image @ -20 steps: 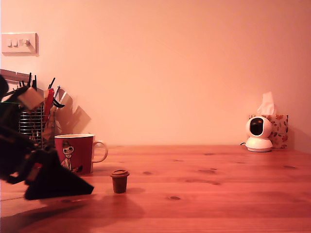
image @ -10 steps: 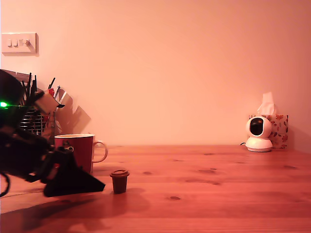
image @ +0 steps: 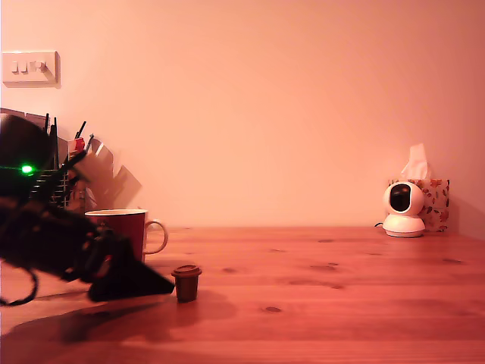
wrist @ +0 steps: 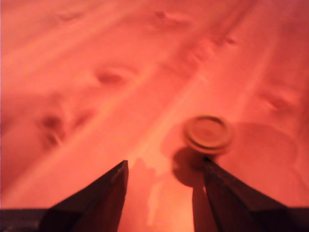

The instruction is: Pick up the coffee capsules on the table and drop them inside the coffee cup

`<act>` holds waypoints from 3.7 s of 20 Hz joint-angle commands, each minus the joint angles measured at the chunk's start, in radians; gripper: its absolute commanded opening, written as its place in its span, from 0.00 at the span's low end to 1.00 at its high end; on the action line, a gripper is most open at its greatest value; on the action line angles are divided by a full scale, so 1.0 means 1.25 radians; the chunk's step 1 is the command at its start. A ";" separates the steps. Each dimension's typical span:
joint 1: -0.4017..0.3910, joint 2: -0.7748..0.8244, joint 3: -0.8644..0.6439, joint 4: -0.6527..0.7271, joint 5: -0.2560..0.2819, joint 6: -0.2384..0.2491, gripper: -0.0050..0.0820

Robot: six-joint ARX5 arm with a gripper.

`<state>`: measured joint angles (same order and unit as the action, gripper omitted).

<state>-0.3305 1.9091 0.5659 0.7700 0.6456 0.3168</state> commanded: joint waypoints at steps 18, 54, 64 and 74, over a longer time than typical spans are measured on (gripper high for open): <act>-0.042 0.037 0.046 -0.060 0.039 0.025 0.57; -0.099 0.065 0.104 -0.101 0.000 0.067 0.22; -0.096 0.043 0.104 -0.096 0.000 0.065 0.22; -0.059 -0.179 0.104 -0.319 -0.015 0.018 0.22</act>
<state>-0.4088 1.6863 0.7025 0.3908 0.6296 0.3428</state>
